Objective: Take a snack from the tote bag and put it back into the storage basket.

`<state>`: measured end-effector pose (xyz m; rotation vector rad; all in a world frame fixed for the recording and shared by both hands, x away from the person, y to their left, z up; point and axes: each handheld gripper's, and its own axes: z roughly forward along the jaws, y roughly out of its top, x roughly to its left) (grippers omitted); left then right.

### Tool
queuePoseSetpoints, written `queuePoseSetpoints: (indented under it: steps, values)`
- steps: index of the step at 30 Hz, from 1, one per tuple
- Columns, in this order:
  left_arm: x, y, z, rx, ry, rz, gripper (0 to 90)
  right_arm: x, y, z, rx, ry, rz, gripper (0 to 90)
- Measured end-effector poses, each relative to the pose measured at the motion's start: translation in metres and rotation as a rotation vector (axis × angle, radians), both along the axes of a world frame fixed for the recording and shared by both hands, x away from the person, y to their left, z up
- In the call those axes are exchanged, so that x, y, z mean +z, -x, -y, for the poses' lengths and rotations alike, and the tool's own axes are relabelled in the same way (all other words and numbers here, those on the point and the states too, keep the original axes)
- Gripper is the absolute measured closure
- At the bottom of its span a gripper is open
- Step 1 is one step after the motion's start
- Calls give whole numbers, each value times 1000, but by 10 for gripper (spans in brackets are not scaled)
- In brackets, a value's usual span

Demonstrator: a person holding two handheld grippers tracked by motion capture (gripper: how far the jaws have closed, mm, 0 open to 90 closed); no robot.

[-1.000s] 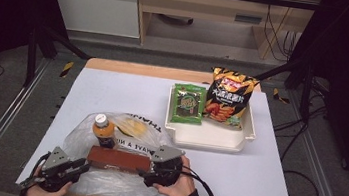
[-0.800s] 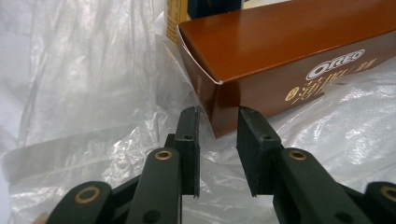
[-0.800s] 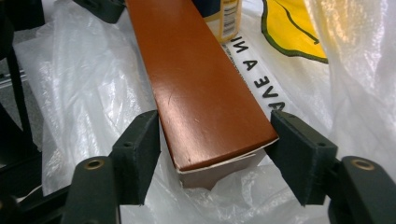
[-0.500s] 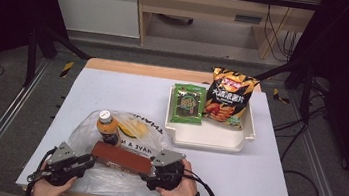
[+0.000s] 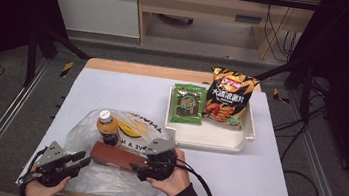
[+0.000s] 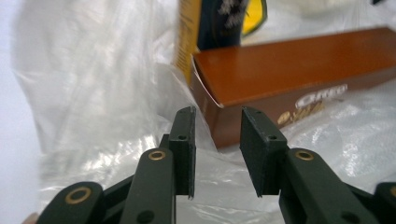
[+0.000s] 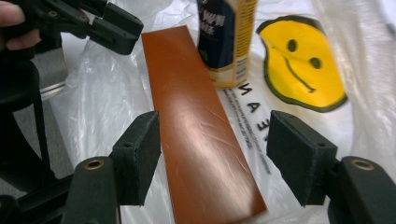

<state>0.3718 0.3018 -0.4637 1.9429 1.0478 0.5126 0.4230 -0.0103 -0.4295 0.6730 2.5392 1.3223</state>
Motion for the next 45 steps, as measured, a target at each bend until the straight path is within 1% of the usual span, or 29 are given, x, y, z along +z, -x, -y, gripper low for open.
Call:
queuePoseSetpoints:
  steps: [1,3,5,6,7,10,11,14,22,28,35,39,42,45]
  values:
    - [-1,1,0,-5,-14,0,653,-2,-1,-4,1,15,-3,342]
    - [-4,2,0,-11,-19,-10,648,-8,-3,-12,10,33,-16,331]
    - [-7,2,-1,-14,-21,-30,641,-14,-6,-16,13,62,-21,315]
    - [-9,2,-2,-17,-27,-34,641,-16,-6,-18,15,72,-32,311]
    - [-10,2,-2,-18,-27,-39,640,-18,-7,-19,17,74,-34,309]
    - [-10,1,-1,-18,-32,-37,637,-21,-9,-23,28,84,-43,310]
    - [-10,1,-1,-17,-30,-38,636,-23,-9,-24,30,91,-51,315]
    - [-11,0,0,-16,-31,-38,635,-27,-11,-28,38,112,-55,323]
    - [-11,0,0,-14,-32,-39,635,-30,-15,-31,60,124,-78,351]
    - [-12,-1,0,-12,-35,-40,634,-30,-15,-30,101,141,-73,405]
    - [-12,-1,0,-10,-34,-41,633,-29,-13,-31,111,144,-73,425]
    - [-13,-1,0,-6,-33,-42,632,-26,-12,-30,112,133,-69,431]
    - [-13,-1,0,-10,-40,-46,630,-21,-10,-27,111,105,-55,433]
    - [-13,-1,0,-9,-41,-45,629,-15,-8,-23,113,64,-40,434]
